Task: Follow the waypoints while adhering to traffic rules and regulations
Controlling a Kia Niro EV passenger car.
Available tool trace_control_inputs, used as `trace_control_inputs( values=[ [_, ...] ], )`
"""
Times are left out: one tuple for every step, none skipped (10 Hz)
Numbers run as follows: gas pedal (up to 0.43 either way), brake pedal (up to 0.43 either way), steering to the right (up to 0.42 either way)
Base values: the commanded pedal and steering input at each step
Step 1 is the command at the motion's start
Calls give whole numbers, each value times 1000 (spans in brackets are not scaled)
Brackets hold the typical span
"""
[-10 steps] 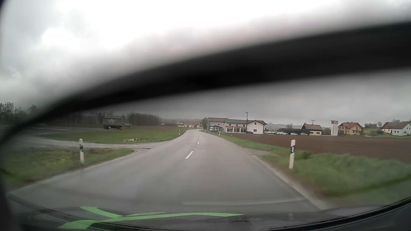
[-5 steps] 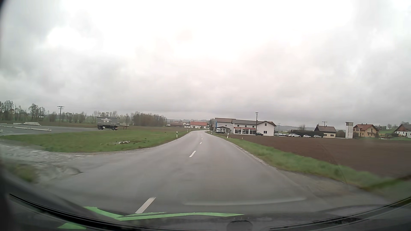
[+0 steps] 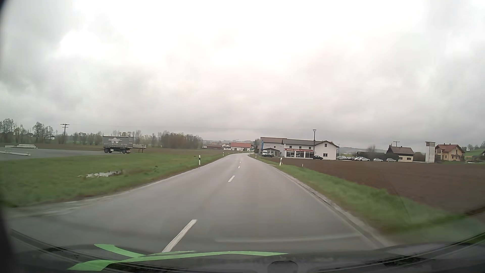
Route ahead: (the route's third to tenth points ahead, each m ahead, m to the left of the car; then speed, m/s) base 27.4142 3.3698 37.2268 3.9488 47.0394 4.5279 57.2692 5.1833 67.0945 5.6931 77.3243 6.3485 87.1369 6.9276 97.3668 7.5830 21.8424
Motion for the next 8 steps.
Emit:
trace_control_inputs(
  values=[
    [59,0,-12],
    [79,0,-12],
    [98,0,-12],
    [118,0,-12],
    [130,0,-12],
    [130,0,-12],
    [138,0,-10],
    [138,0,-4]
  ],
)
